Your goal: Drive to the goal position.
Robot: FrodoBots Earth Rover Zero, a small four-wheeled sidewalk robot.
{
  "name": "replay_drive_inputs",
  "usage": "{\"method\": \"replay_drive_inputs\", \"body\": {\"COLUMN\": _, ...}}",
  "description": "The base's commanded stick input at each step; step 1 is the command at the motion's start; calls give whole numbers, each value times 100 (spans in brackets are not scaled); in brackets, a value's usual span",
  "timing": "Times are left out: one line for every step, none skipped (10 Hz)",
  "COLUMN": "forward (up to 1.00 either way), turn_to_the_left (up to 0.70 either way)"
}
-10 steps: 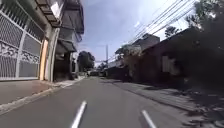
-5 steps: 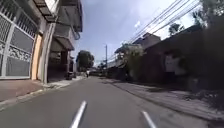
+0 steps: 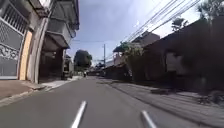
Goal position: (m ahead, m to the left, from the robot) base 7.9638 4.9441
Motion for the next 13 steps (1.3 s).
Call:
{"method": "replay_drive_inputs", "body": {"forward": 100, "turn_to_the_left": 0}}
{"method": "replay_drive_inputs", "body": {"forward": 100, "turn_to_the_left": 0}}
{"method": "replay_drive_inputs", "body": {"forward": 100, "turn_to_the_left": 0}}
{"method": "replay_drive_inputs", "body": {"forward": 100, "turn_to_the_left": 0}}
{"method": "replay_drive_inputs", "body": {"forward": 100, "turn_to_the_left": 0}}
{"method": "replay_drive_inputs", "body": {"forward": 100, "turn_to_the_left": 0}}
{"method": "replay_drive_inputs", "body": {"forward": 100, "turn_to_the_left": 0}}
{"method": "replay_drive_inputs", "body": {"forward": 100, "turn_to_the_left": 0}}
{"method": "replay_drive_inputs", "body": {"forward": 100, "turn_to_the_left": 0}}
{"method": "replay_drive_inputs", "body": {"forward": 100, "turn_to_the_left": 0}}
{"method": "replay_drive_inputs", "body": {"forward": 100, "turn_to_the_left": 0}}
{"method": "replay_drive_inputs", "body": {"forward": 100, "turn_to_the_left": 0}}
{"method": "replay_drive_inputs", "body": {"forward": 100, "turn_to_the_left": 0}}
